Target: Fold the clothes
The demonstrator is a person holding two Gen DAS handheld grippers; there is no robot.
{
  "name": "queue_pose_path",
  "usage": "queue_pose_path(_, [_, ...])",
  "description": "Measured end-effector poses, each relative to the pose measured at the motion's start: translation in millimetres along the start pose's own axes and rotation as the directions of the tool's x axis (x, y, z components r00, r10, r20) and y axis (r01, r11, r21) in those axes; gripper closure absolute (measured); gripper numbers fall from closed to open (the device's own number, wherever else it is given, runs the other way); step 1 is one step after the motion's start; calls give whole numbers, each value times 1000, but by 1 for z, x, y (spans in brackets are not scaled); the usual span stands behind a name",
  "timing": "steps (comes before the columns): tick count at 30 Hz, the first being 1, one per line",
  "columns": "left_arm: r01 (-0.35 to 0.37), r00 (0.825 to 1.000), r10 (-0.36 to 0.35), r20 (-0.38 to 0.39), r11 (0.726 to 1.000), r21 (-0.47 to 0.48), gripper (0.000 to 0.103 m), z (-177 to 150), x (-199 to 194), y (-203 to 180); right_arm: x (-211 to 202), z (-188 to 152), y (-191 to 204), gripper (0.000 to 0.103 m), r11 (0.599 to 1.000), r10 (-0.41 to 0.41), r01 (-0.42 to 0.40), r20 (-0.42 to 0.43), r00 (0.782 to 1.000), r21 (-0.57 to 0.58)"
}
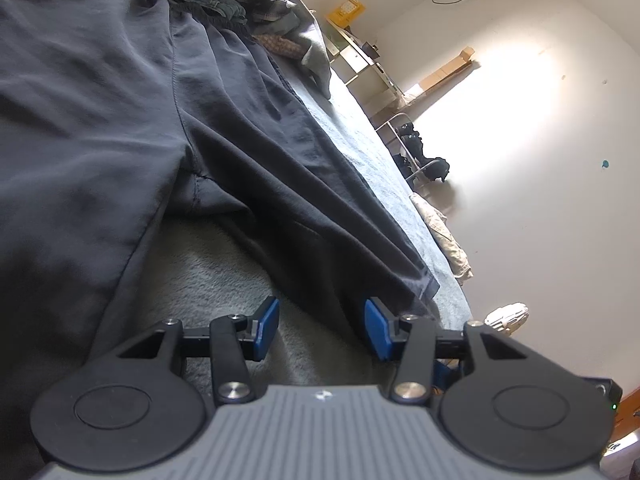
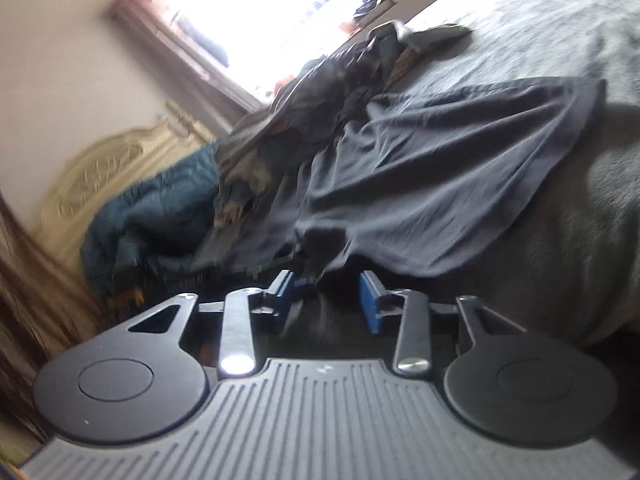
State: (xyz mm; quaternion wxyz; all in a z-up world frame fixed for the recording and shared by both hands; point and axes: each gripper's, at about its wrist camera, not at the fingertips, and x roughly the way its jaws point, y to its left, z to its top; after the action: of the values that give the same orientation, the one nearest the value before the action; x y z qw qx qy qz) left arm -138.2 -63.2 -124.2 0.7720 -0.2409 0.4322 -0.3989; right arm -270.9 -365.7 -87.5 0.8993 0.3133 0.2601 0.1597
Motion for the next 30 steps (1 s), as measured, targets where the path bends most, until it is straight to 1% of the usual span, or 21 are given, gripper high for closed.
queue_pose_path(1, [-5, 1000, 5, 4, 1000, 5, 55, -1, -3, -1, 5, -2, 5, 59, 999, -15, 15, -2, 1000, -33])
queue_pose_path(4, [-18, 999, 18, 29, 1000, 11, 55, -2, -15, -2, 22, 1, 11, 58, 991, -63, 64, 14, 998, -114])
queue_pose_path(6, [-16, 999, 16, 48, 1000, 1, 55, -1, -21, 0, 35, 6, 7, 58, 990, -81, 81, 7, 997, -119])
queue_pose_path(9, [-10, 998, 12, 62, 999, -31, 55, -1, -28, 6, 50, 12, -3, 58, 994, -67, 67, 5, 998, -84])
queue_pose_path(10, [-7, 998, 10, 65, 999, -44, 55, 0, -29, 8, 53, 15, -6, 58, 997, -53, 53, 12, 999, -59])
queue_pose_path(12, [8, 997, -3, 72, 998, -70, 55, 2, -33, 13, 57, 20, -12, 66, 1000, -14, 14, 33, 999, 0])
queue_pose_path(13, [20, 997, -14, 80, 996, -84, 54, 4, -35, 15, 57, 24, -14, 81, 1000, 12, -14, 47, 999, 27])
queue_pose_path(14, [32, 996, -24, 89, 995, -92, 54, 6, -37, 16, 56, 28, -16, 94, 998, 42, -46, 67, 997, 50])
queue_pose_path(17, [62, 993, -52, 110, 994, -94, 52, 11, -43, 18, 43, 43, -10, 99, 990, 124, -132, 132, 983, 52])
queue_pose_path(19, [94, 990, -81, 119, 989, -112, 51, 13, -46, 21, 32, 51, -4, 99, 980, 192, -199, 156, 969, 31])
queue_pose_path(20, [116, 987, -99, 124, 985, -131, 50, 14, -46, 23, 29, 53, -1, 100, 977, 207, -211, 154, 966, 12])
queue_pose_path(22, [156, 982, -132, 134, 970, -187, 50, 19, -44, 31, 23, 54, 5, 100, 976, 219, -216, 135, 966, -31])
queue_pose_path(25, [181, 979, -150, 140, 950, -252, 49, 31, -38, 40, 21, 54, 6, 100, 973, 229, -226, 122, 966, -41])
queue_pose_path(26, [182, 979, -150, 136, 945, -271, 49, 35, -35, 42, 21, 54, 6, 100, 973, 232, -229, 118, 965, -42])
queue_pose_path(30, [146, 988, -122, 92, 933, -330, 49, 45, -19, 45, 20, 54, 5, 100, 969, 245, -241, 103, 964, -46])
